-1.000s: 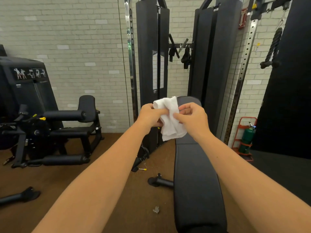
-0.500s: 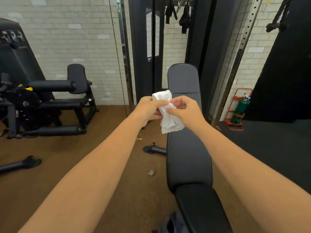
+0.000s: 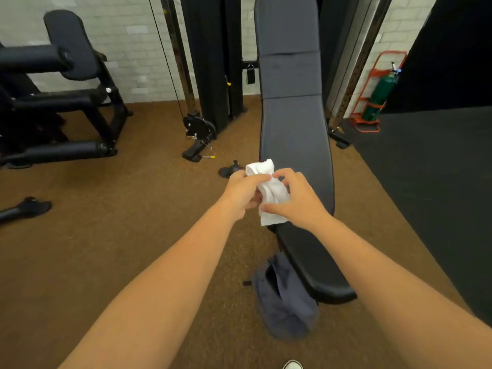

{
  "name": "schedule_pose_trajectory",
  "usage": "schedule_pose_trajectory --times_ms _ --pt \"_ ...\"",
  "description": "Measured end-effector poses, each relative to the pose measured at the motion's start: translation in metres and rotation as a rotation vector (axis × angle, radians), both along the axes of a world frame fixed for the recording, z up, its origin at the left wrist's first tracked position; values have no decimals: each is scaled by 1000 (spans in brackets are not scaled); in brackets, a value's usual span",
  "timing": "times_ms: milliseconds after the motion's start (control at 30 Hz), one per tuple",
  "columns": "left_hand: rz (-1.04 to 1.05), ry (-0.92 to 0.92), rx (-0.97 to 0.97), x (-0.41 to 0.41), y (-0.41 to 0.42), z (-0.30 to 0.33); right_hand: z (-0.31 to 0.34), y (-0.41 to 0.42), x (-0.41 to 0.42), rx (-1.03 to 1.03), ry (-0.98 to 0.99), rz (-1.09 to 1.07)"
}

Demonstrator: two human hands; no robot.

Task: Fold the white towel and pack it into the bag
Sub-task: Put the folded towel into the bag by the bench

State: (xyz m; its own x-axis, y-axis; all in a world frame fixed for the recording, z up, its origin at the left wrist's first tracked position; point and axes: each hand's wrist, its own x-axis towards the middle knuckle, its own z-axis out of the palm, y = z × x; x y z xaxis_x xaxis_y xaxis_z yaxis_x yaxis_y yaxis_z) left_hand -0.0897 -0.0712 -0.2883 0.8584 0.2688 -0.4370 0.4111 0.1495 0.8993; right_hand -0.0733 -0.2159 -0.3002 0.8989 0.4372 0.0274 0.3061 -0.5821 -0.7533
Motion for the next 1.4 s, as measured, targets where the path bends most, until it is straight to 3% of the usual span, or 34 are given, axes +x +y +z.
schedule_pose_trajectory --times_ms 100,333,567,700,867,1200,1400 --pt "-36 43 -47 -11 -5 -33 -31 -3 -14 6 42 -39" --pt "-150 142 -54 -40 1 -184 -184 7 -47 79 159 -179" --pt "-214 108 -134 -42 8 -336 -343 3 -51 341 303 -417" --pt "-104 184 45 -38 -1 -437 -417 -4 -49 365 269 -504" --pt "-230 256 124 -40 -30 -539 -475 -13 -45 375 171 -504" --pt "-163 122 265 -27 -52 -578 -513 -33 -43 163 -57 -426" --pt "-96 31 308 -22 -34 -547 -522 -40 -43 -170 -112 -347"
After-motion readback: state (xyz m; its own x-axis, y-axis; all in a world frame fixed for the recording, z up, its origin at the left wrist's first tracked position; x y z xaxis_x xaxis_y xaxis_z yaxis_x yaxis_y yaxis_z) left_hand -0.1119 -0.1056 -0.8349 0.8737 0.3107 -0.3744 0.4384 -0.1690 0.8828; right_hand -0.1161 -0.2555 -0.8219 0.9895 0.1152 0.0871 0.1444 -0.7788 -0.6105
